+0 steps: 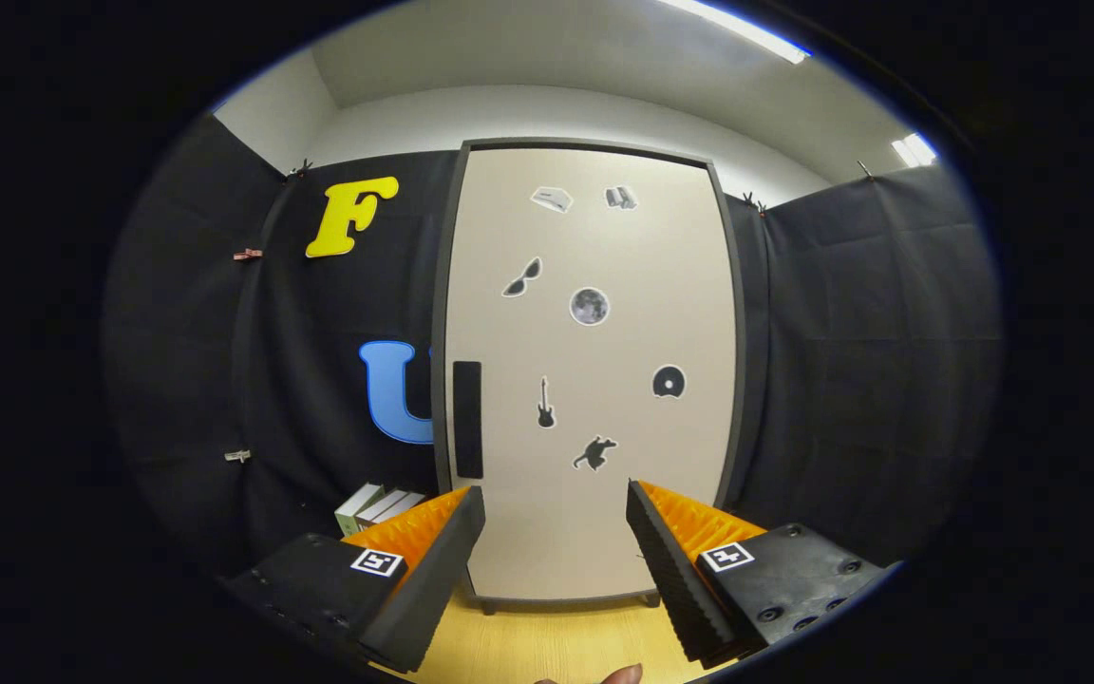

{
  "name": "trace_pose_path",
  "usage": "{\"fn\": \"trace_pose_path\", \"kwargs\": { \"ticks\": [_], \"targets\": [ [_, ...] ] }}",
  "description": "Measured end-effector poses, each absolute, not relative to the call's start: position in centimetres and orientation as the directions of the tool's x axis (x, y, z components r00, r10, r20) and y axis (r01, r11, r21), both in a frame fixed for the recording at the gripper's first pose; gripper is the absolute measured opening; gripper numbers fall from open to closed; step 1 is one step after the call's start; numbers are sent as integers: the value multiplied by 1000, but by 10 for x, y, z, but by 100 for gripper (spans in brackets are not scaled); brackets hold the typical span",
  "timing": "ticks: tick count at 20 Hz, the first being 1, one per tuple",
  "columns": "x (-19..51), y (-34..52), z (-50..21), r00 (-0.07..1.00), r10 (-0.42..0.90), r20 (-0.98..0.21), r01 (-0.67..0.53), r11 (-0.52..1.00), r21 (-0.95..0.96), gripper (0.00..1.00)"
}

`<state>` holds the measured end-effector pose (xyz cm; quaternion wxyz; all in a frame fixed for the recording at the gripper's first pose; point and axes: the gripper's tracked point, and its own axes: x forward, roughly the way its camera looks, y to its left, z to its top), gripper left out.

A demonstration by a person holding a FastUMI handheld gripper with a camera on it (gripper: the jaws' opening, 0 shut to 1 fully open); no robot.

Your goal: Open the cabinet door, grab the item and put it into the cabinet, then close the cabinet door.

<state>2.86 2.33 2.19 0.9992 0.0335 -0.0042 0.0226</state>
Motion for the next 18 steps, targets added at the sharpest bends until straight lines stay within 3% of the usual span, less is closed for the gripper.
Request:
{"fn": "trace_pose_path", "kwargs": {
  "ticks": [14, 18],
  "targets": [
    [175, 107, -6, 994, 82, -66, -78, 996, 51, 97],
    [201, 110, -15, 995, 50, -85, -43, 996, 82, 76]
  ]
}}
